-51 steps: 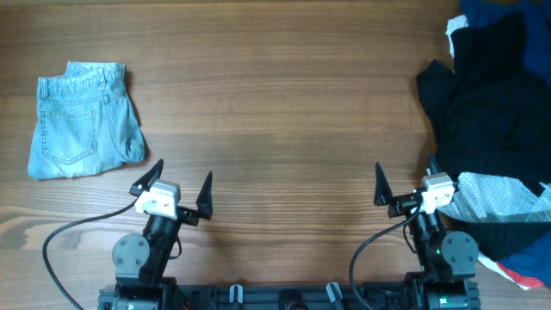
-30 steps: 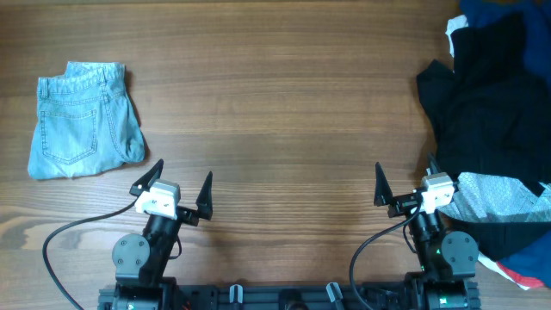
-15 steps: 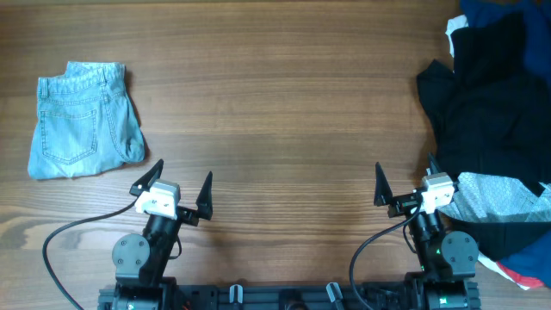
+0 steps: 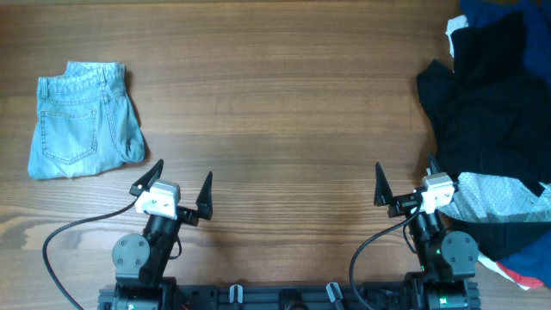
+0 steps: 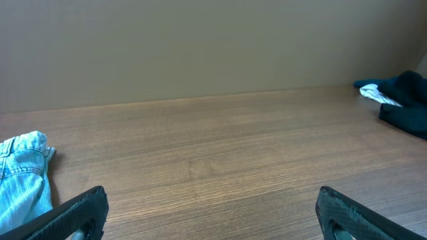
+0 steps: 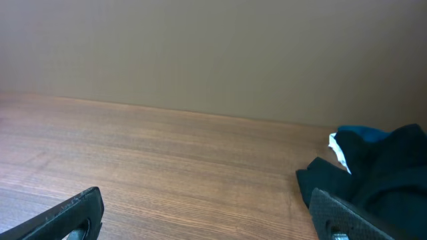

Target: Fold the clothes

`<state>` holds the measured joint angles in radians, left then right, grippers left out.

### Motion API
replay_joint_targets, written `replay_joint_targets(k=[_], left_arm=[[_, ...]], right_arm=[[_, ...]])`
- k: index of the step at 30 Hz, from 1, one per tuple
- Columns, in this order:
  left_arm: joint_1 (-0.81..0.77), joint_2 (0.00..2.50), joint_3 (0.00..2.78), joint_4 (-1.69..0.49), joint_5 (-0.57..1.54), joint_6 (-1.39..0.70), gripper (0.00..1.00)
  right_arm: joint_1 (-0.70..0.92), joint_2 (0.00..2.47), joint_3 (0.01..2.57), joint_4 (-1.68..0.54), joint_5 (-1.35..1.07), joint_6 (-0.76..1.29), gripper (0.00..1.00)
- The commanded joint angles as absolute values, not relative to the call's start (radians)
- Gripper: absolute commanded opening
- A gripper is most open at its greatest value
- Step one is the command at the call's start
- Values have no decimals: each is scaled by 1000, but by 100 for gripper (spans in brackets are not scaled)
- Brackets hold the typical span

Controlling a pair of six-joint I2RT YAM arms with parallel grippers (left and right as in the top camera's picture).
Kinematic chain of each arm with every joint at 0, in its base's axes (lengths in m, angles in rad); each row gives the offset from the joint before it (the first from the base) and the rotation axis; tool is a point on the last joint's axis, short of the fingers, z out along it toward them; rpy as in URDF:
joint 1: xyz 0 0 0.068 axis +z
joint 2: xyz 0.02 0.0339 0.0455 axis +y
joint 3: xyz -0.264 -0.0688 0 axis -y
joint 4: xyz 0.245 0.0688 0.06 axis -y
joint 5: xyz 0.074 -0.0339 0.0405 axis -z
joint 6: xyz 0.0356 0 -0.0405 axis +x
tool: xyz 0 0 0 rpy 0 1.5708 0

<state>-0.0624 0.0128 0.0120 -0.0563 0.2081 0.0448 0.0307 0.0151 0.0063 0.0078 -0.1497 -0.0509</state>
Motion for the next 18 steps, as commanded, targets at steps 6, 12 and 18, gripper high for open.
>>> replay_joint_targets(k=[6,12,18], left_arm=[[-54,3,6,-52,225,60,100],[-54,3,7,-43,224,-129,100],[-54,23,48,-67,230,-245,100]], right_arm=[[25,5,6,12,-162,29,100],[25,44,29,-35,-89,28,100],[25,164,155,-141,5,31,100]])
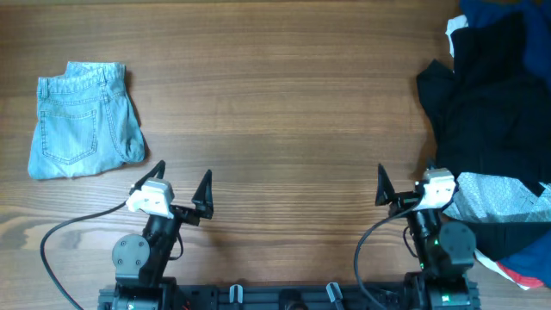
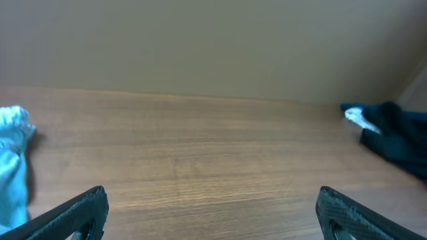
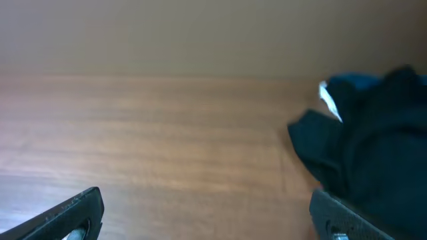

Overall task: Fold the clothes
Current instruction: 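Reach the right gripper into the dark clothes pile and grasp the black shorts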

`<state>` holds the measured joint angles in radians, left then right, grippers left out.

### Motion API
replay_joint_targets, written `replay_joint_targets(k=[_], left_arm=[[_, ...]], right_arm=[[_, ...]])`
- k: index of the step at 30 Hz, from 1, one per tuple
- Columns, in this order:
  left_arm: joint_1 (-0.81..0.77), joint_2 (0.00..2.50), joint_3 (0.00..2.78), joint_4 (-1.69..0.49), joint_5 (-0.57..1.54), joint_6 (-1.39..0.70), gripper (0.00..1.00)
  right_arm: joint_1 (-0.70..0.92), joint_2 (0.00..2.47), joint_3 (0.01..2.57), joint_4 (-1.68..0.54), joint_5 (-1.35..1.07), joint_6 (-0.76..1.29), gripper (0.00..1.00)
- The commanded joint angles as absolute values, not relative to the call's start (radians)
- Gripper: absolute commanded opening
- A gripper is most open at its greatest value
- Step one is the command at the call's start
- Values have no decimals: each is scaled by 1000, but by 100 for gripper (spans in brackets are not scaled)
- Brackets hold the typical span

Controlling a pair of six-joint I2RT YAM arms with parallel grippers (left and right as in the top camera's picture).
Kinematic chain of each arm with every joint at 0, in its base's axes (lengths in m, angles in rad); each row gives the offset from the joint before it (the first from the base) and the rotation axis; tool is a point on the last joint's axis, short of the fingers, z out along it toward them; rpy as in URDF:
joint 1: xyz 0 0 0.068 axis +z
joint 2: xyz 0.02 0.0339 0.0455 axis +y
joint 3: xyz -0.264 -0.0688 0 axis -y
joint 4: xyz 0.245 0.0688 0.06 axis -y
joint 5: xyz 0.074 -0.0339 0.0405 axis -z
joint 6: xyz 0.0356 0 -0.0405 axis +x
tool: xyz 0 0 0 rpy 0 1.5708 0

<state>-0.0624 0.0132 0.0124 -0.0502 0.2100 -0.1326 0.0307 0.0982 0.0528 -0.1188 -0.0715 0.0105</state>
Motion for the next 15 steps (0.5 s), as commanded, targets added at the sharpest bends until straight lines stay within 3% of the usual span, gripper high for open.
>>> replay_joint_targets(k=[1,15], left_arm=[[-54,34,64,-85,236,-244,100],[-54,442,429,-408,235,-240,100]], right_arm=[[25,196,186,-162,13,33,100],[25,809,762,-669,78,63,100]])
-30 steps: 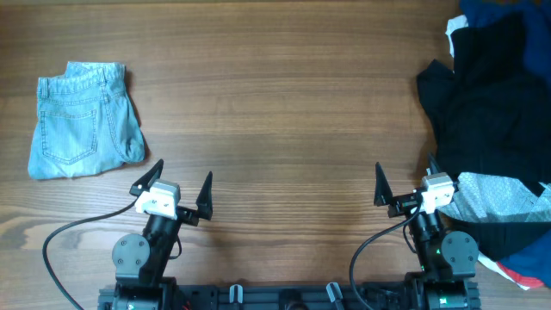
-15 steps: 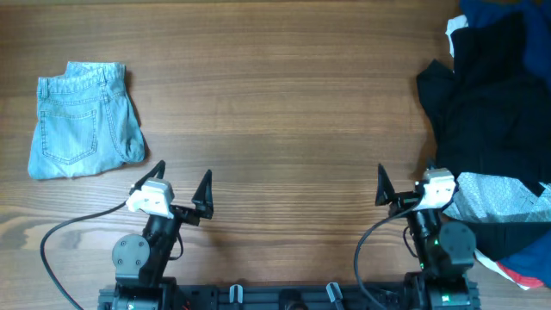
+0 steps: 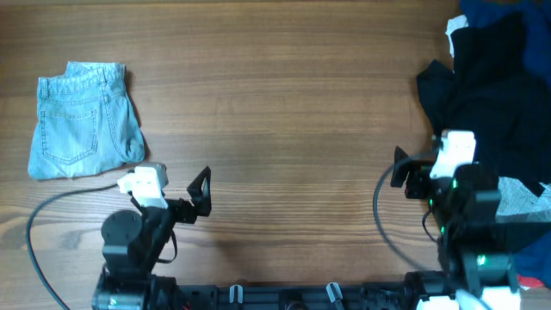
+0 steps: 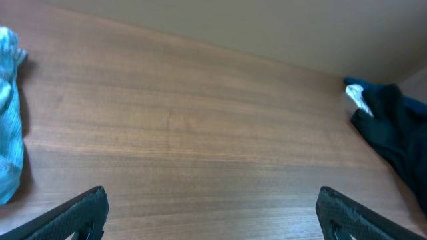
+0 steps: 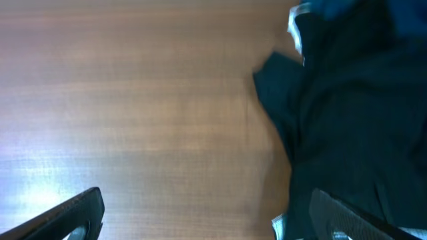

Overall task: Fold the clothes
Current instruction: 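Reach the right gripper into the dark clothes pile and grasp the black shorts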

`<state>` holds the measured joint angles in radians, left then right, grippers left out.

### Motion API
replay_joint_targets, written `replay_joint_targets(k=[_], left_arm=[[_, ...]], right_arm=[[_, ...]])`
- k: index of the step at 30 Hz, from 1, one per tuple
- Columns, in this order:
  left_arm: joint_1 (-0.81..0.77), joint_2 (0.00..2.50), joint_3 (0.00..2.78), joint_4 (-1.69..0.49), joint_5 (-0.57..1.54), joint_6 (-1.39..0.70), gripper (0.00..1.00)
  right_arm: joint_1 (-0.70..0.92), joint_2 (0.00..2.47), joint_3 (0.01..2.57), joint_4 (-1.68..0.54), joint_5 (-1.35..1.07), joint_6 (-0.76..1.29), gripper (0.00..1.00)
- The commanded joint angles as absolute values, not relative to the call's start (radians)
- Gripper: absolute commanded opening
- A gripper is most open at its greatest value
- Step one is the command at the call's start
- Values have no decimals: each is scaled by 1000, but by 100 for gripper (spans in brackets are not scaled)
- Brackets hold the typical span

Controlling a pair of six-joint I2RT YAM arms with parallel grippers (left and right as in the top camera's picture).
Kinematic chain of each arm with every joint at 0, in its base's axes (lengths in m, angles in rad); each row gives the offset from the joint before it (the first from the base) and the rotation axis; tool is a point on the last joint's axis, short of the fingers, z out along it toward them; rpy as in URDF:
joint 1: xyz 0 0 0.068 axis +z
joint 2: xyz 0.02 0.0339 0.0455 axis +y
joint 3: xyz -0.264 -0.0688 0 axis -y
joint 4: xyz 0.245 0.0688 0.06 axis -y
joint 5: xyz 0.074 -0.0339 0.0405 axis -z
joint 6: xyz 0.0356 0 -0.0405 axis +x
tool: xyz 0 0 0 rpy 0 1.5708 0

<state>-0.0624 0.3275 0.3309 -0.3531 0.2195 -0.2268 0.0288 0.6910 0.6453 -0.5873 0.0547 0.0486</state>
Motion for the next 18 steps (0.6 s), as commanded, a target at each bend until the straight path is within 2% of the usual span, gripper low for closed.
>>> replay_joint_targets(k=[1,7,11,18], left_arm=[[-54,481,452,-433,235,-240,100],[-54,646,490,-448,241,-245,100],[-54,689,490,-445,280,-245,100],[-54,695,490,-445,280,-244,100]], right_arm=[[25,850,797,-704,72,62,100],[25,1013,875,-788,100,84,100],[25,1119,873,-842,331,355,100],[24,1369,872,-861,490,480,100]])
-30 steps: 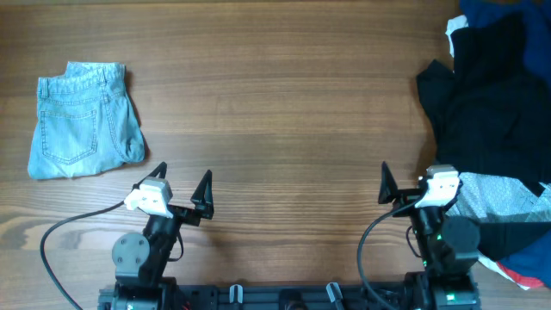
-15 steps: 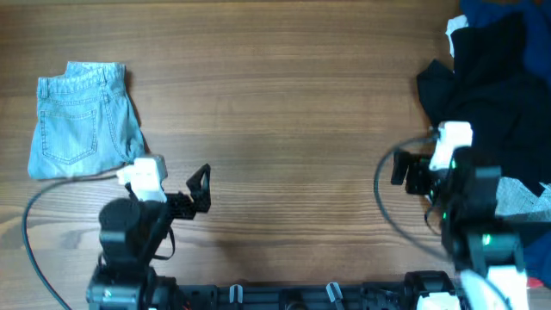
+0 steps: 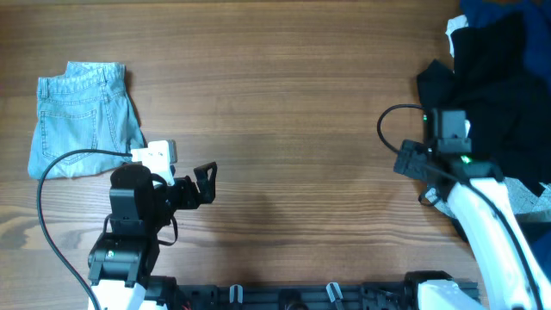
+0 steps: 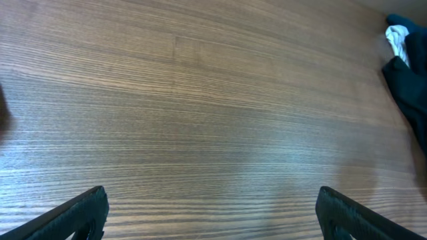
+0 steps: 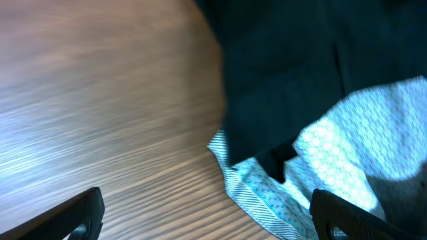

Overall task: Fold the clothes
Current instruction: 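Reach the right gripper into the dark clothes pile and grasp the black shorts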

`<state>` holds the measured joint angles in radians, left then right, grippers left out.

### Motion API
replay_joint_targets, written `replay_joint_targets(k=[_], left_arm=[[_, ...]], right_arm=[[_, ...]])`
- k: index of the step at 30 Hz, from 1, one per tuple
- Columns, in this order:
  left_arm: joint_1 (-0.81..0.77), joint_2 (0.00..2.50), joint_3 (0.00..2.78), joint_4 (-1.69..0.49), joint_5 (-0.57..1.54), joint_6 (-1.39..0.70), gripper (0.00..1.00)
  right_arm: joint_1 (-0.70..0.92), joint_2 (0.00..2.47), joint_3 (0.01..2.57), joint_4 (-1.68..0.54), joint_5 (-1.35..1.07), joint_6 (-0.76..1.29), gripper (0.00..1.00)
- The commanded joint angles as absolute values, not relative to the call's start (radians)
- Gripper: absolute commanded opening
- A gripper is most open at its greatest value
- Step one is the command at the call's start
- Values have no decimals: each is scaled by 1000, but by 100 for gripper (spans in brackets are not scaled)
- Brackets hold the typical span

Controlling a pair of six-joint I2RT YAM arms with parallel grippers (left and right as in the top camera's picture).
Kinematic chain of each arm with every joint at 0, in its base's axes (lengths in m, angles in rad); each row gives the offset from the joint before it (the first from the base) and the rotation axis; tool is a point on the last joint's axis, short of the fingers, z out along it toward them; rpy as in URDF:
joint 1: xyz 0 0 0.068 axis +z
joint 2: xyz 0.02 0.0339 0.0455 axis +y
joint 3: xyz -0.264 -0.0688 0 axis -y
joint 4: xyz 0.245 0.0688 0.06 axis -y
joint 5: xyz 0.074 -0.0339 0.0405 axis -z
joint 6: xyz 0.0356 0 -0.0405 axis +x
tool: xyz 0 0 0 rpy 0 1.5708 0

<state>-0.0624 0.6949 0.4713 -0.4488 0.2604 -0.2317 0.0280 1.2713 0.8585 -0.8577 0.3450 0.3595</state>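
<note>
Folded light-blue denim shorts lie at the table's far left. A heap of dark clothes fills the right side, with a pale teal patterned garment under its near edge. My right gripper hangs open at the heap's left edge. In its wrist view the right gripper spans the dark cloth and the patterned garment. My left gripper is open over bare wood right of the shorts, and the left gripper holds nothing.
The wooden table stretches between shorts and heap. The left wrist view catches the heap's dark edge with a white scrap at far right. Black cables trail from both arms near the front edge.
The right gripper has moved farther out and right, from looking at the heap's left edge to looking down on the patterned garment. The left gripper has tipped further down toward bare wood.
Both grippers stood open near the front edge, looking level across the table. Then both were tipped slightly downward. Then both were raised and farther out, the right one by the heap. Now the right is over the heap's edge, the left over wood.
</note>
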Motion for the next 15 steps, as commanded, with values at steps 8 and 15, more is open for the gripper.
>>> replay_joint_targets(k=[8,15], left_arm=[[-54,695,490,-445,280,-244,100],[-54,695,490,-445,280,-244,100]], right_arm=[[-27,1559,872,-785,492,482,98],[-100,1620,871,-734,423,470,36]])
